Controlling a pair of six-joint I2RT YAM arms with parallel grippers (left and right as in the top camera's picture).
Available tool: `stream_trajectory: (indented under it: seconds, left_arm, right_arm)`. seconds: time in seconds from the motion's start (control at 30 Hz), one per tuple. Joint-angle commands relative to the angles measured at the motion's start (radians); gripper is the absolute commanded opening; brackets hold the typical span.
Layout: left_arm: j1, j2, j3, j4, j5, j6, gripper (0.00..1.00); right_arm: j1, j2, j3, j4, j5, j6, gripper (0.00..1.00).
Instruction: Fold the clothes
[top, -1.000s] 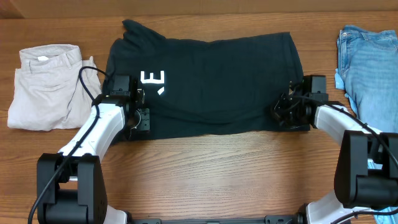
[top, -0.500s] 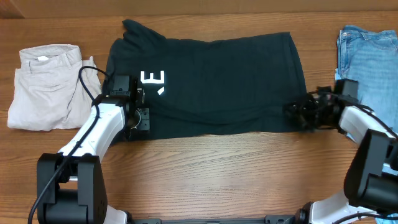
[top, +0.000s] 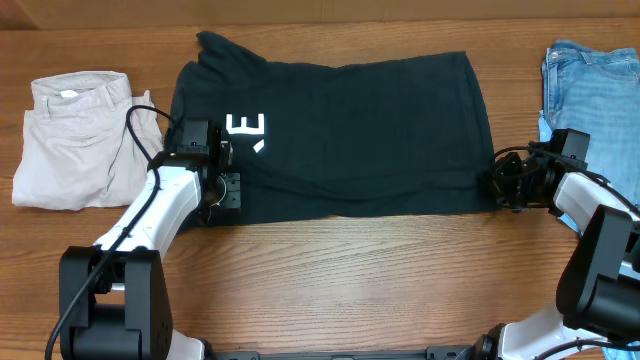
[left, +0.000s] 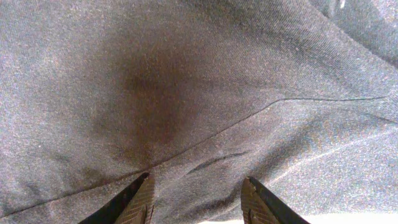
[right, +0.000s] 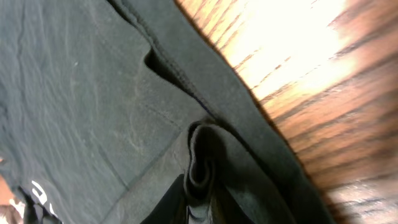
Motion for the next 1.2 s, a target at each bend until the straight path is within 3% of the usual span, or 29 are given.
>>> stream_trajectory:
  seconds: [0.0,0.2,0.3,0.47,0.53,0.63,0.8,0.9,1.17]
  left_arm:
    - [0.001,0.004,-0.010,-0.005,-0.010,0.013,0.49]
    - [0.001,0.004,-0.010,0.001,-0.010,0.013,0.50]
    - [0.001,0.004,-0.010,0.000,-0.010,0.012,0.50]
    - [0.001,0.004,-0.010,-0.008,-0.010,0.012,0.49]
    - [0.001,0.004,-0.010,-0.011,-0.010,0.012,0.49]
    - [0.001,0.004,-0.010,-0.011,-0.010,0.012,0.50]
    - [0.002,0.004,-0.010,-0.014,-0.010,0.013,0.50]
    - [0.002,0.004,-0.010,-0.013,-0.010,0.016,0.50]
    - [0.002,0.004,-0.010,-0.010,-0.010,0.016,0.51]
  right_arm:
    - [-0.003,0.005,0.016,-0.002,-0.029,-0.002,0.04]
    - [-0.003,-0.039,0.024,0.116,-0.301,0.027,0.04]
    - [-0.003,-0.039,0.024,0.200,-0.239,0.128,0.04]
    - [-0.001,-0.038,0.024,0.218,-0.117,0.135,0.05]
    - [-0.001,-0.038,0.024,0.214,-0.098,0.135,0.35]
    - [-0.001,-0.038,0.024,0.208,-0.099,0.134,0.39]
    - [0.032,-0.038,0.024,0.043,-0.323,0.009,0.38]
    - [0.120,-0.038,0.021,-0.099,-0.238,-0.036,0.38]
    - [0.345,-0.006,-0.003,-0.068,-0.064,0.078,0.38]
